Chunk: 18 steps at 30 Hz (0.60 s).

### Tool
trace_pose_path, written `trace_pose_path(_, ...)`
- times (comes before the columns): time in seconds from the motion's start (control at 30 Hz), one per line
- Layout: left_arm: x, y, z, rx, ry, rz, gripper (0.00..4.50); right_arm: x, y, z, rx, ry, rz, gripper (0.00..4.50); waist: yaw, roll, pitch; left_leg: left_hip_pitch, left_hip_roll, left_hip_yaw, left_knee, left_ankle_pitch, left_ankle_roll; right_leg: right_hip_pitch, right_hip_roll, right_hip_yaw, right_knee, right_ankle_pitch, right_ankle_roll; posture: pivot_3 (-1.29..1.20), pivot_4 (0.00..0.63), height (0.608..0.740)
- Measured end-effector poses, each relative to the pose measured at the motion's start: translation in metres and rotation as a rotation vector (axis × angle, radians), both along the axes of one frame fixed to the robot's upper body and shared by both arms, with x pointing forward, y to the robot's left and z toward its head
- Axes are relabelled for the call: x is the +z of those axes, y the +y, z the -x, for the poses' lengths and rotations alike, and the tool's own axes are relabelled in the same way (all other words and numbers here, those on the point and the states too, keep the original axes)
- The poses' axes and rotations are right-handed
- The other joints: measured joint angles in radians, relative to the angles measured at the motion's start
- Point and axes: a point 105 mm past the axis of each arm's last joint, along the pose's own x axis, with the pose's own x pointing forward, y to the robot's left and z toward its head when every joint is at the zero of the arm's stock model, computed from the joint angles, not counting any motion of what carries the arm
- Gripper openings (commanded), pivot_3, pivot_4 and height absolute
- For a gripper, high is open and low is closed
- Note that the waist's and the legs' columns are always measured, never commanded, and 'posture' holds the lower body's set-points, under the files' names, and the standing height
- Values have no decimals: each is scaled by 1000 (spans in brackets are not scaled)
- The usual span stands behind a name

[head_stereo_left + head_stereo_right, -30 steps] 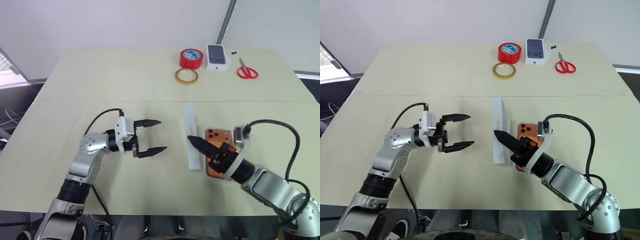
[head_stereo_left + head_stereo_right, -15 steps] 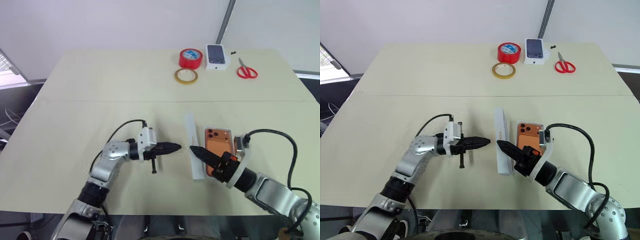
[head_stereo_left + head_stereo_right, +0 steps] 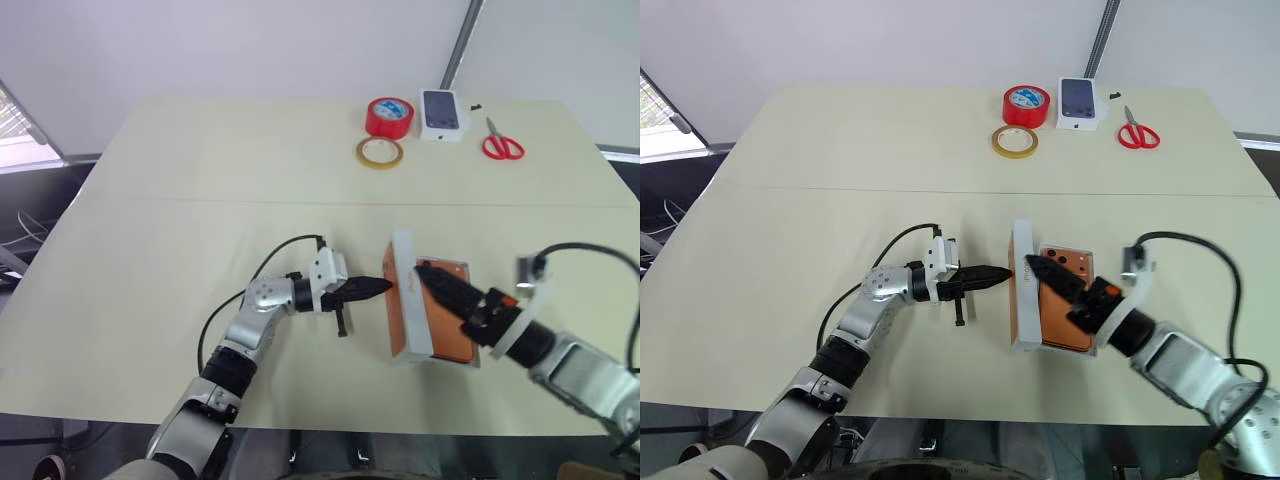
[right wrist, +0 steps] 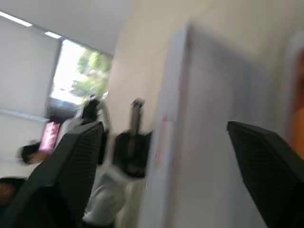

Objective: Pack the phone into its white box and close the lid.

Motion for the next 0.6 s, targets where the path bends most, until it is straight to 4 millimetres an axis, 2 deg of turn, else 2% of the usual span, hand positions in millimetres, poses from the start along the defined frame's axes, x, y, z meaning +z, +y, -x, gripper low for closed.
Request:
trace_pose_path(0.07, 0, -7, -2, -1, 9, 15, 0, 7, -36, -10, -121, -33, 53, 4448, 3, 0, 0, 0, 0, 0, 0, 0, 1, 0, 0, 0, 0, 0, 0, 0, 150, 740)
trace_pose_path(0.13, -2, -14, -3, -5, 28, 24, 0, 6, -56, -10, -170, -54, 168, 4448, 3, 0, 0, 0, 0, 0, 0, -1, 1, 0, 0, 0, 0, -1, 1, 0, 150, 740)
trace_pose_path(0.2, -4, -22, -4, -6, 38, 27, 0, 1, -56, -8, -116, -88, 341, 4448, 0, 0, 0, 0, 0, 1, 0, -1, 1, 0, 1, 0, 0, -1, 2, 0, 150, 740)
trace_pose_path(0.27, -4, -33, -2, -23, 48, 42, 0, -2, -51, -10, -77, -144, 434, 4448, -4, -1, 0, 1, 0, 1, 0, -1, 1, 0, 2, 0, 1, -1, 2, 0, 150, 740)
trace_pose_path(0.3, -2, -39, 0, -39, 47, 47, 0, -4, -51, -13, -75, -168, 485, 4226, -3, 0, 0, 1, 0, 1, 0, -1, 1, 0, 2, 0, 1, -1, 2, 0, 150, 740)
trace_pose_path(0.37, 0, -45, 2, -51, 45, 52, 0, -8, -56, -20, -91, -225, 609, 3685, -2, 0, 0, 1, 0, 1, 0, -1, 1, 0, 2, 0, 2, -1, 2, 0, 150, 740)
trace_pose_path(0.53, -3, -32, -3, -30, 28, 20, 0, -17, -84, -34, -175, -339, 994, 1096, -1, 0, 0, 1, 0, 1, 0, -1, 1, 0, 2, 0, 2, -1, 2, 0, 150, 740)
trace_pose_path(0.6, -3, -23, -8, -8, 19, 7, 0, -23, -87, -33, -156, -365, 1092, 35, -1, 0, 0, 1, 0, 1, 0, -1, 1, 0, 2, 0, 2, -1, 2, 0, 150, 740)
